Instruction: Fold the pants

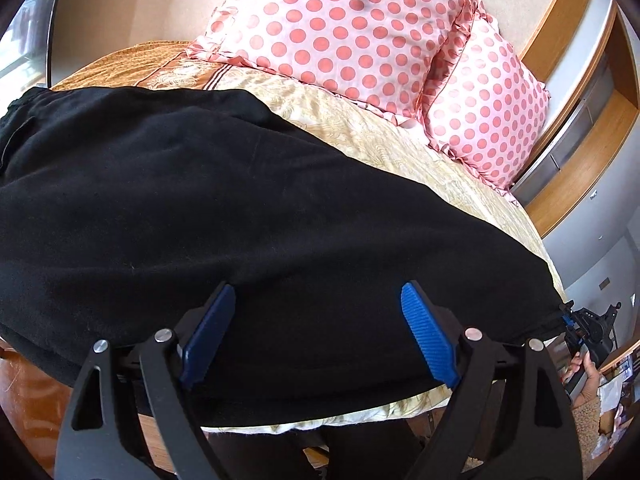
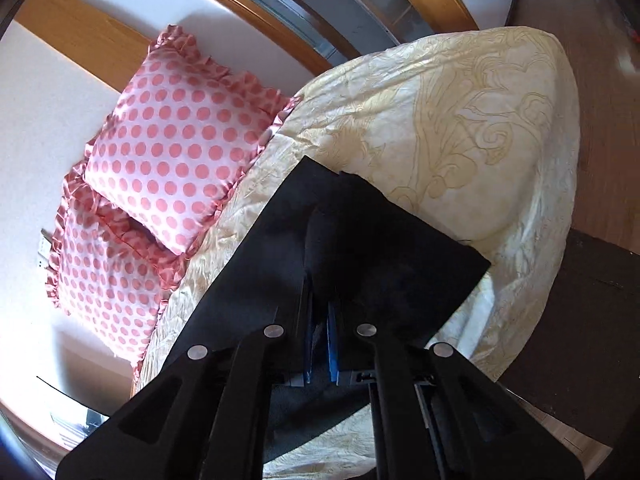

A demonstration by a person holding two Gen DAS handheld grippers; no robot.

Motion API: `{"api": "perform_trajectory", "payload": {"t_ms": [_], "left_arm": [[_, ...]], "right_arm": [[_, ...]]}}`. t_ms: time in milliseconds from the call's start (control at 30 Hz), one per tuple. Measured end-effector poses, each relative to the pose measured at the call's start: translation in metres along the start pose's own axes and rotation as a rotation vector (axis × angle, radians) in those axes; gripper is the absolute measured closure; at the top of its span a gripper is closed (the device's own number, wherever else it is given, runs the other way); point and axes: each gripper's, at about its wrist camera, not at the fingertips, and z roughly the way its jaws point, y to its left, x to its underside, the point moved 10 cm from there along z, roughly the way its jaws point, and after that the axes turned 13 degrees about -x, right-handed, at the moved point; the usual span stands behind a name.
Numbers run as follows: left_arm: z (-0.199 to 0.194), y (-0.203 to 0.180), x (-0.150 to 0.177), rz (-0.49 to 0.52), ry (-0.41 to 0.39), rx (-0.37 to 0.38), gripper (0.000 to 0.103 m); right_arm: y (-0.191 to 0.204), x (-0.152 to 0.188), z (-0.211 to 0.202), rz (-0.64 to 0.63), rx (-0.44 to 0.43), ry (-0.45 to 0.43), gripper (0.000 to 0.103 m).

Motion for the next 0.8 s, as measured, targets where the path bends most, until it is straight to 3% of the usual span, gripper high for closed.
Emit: {"api": "perform_trajectory", "payload": {"t_ms": [133,167,267,300,367,533,633,800], "left_arm": [[-0.001,0.0,0.002,0.002,0.002,0.011,0.018],[-0.001,0.0,0.003,0.005,0.001,0.013,0.018],[-0.003,-0.001,0.004,0.011,-0.001,0.02,0.017],[-0.003,-0.001,0.004,0.012,-0.002,0.023,0.017],[-0.005,-0.002,0.005,0.014,-0.006,0.028,0.016],[-0.008,-0.006,0.007,0.036,-0.013,0.033,0.015],[-0.01,-0.008,0.008,0.041,-0.016,0.036,0.015],[-0.014,-0.005,0.009,0.039,-0.021,0.036,0.014]], "right_arm": [[0.006,0.003,-0.006,-0.016,0.027,-0.001,0.096],[0.006,0.005,-0.005,-0.02,0.051,0.018,0.092],[0.006,0.012,-0.011,0.007,0.081,0.06,0.051],[0.011,0.015,-0.016,-0.002,0.071,0.056,0.046],[0.022,0.026,-0.023,-0.02,0.052,0.071,0.046],[0.061,0.081,-0.004,0.062,-0.158,0.239,0.047],[0.067,0.104,0.011,0.1,-0.178,0.295,0.051],[0.072,0.107,0.022,0.105,-0.186,0.285,0.056]]}}
